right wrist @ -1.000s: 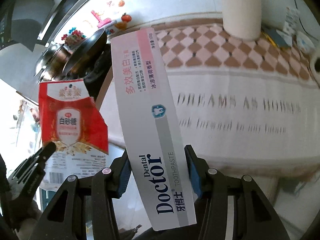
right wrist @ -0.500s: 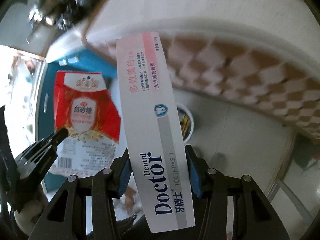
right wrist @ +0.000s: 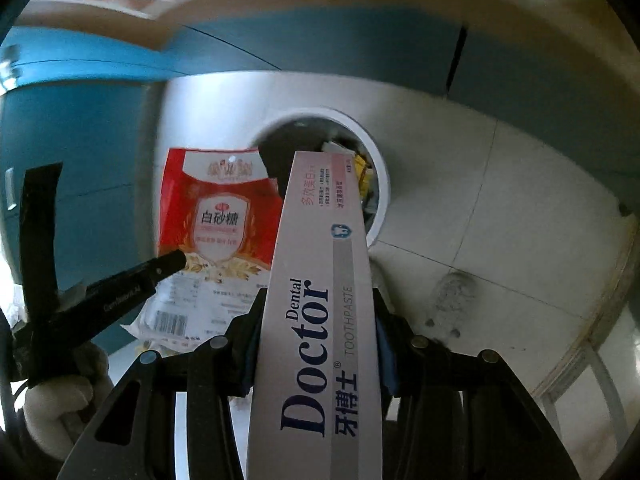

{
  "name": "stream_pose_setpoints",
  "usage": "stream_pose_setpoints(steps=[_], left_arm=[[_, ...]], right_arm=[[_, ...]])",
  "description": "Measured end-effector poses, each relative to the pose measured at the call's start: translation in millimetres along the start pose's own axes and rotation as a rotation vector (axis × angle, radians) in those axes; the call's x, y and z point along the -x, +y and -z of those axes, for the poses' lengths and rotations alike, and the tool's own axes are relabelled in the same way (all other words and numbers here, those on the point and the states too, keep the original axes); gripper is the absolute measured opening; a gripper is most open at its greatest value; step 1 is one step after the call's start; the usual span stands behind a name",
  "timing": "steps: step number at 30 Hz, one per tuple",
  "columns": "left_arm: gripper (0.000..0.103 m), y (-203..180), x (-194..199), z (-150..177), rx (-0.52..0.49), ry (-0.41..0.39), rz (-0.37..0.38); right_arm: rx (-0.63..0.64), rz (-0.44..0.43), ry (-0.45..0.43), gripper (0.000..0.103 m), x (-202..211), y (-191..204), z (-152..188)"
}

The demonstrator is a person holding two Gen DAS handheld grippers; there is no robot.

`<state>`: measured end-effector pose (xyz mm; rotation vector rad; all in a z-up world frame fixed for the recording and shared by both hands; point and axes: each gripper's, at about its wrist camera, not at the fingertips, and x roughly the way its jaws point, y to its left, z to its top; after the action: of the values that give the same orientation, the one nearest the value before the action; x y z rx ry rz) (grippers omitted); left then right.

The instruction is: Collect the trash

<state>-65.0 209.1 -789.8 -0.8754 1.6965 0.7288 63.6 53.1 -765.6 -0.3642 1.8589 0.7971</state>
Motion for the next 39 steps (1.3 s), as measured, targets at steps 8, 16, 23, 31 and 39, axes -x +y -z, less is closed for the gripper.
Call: stream_pose_setpoints(steps=[8, 16, 23, 31, 39], left_arm=[[0.02, 9.1, -58.8, -39.5, -0.051, 0.084, 0.032], [0.08, 25.2, -45.5, -27.9, -0.018, 0.041, 0.066], [0.101, 42.9, -4.2, -5.8, 0.007, -0.071, 0.027], [0.102, 42.9, 69.1, 39.2, 0.011, -0.191, -0.008], [0.101, 45.3, 167.6, 100.3, 0.018, -0.284, 0.005]], right_arm=[[-0.044, -0.018, 0.055, 0.048, -104.8, -5.7, -41.8], [-0.035, 0.022, 0.103, 0.064, -154.9, 6.2, -68.5], [0.008, 0.1, 0.04, 0.096, -121.7, 21.6, -57.8], [0.073, 0.182, -0.043, 0.103, -52.1, 43.0, -28.3], [0.145, 0.226, -0.141, 0.103, 49.2, 63.5, 32.6]])
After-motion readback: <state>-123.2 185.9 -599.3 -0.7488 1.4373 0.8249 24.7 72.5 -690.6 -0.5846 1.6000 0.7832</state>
